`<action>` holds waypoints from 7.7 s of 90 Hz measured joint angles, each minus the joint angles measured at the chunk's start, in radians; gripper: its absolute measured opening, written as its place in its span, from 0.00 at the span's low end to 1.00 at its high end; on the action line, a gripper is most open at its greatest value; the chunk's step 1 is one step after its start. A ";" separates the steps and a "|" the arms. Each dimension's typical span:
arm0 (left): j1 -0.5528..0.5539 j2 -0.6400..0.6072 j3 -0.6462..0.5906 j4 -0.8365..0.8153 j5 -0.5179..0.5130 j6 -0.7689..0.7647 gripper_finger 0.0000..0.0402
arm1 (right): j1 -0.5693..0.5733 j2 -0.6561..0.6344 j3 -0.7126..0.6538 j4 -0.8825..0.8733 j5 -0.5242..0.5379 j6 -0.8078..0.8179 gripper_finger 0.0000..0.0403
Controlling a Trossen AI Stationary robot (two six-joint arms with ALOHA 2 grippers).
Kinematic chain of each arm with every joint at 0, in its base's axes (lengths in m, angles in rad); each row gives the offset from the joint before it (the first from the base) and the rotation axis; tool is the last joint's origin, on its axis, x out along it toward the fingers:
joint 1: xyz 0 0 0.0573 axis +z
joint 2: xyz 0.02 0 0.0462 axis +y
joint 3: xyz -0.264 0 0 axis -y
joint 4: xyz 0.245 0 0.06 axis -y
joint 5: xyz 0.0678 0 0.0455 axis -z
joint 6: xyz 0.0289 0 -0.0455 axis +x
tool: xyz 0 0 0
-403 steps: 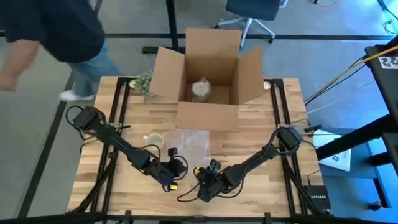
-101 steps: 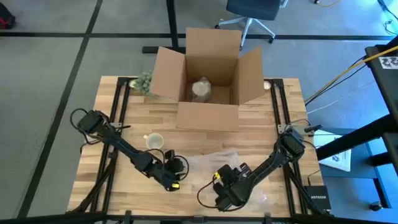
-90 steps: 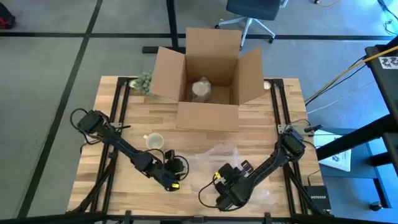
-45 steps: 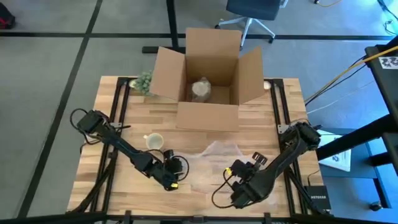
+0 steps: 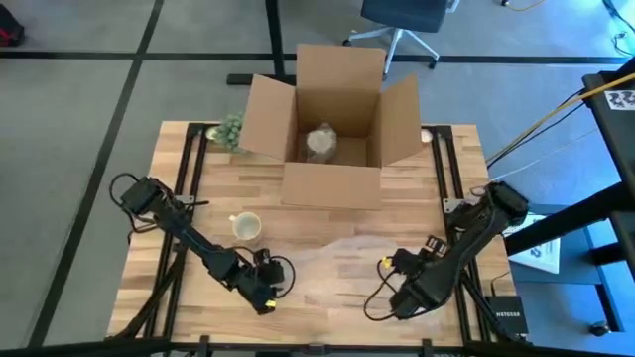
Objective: Wrap mug
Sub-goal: Prepare the bubble wrap on the table, then put the orange mug on top of the bubble wrap on the table
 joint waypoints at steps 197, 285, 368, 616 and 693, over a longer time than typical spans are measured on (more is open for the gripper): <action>0.113 -0.035 -0.102 0.070 -0.093 0.060 0.33 | -0.172 0.254 0.048 0.336 0.061 -0.567 0.63; 0.110 -0.033 -0.106 0.094 -0.101 0.078 0.33 | -0.091 0.303 0.047 0.673 0.300 0.230 0.51; 0.096 -0.032 -0.105 0.128 -0.056 0.155 0.33 | -0.109 -0.025 -0.118 0.014 0.368 0.156 0.00; 0.130 -0.416 0.322 -0.933 0.028 0.267 0.02 | -0.015 0.134 -0.200 1.027 0.504 -0.163 0.75; 0.246 0.259 0.679 -0.340 0.241 0.613 0.02 | 0.076 -0.001 -0.199 1.022 0.492 -0.102 0.75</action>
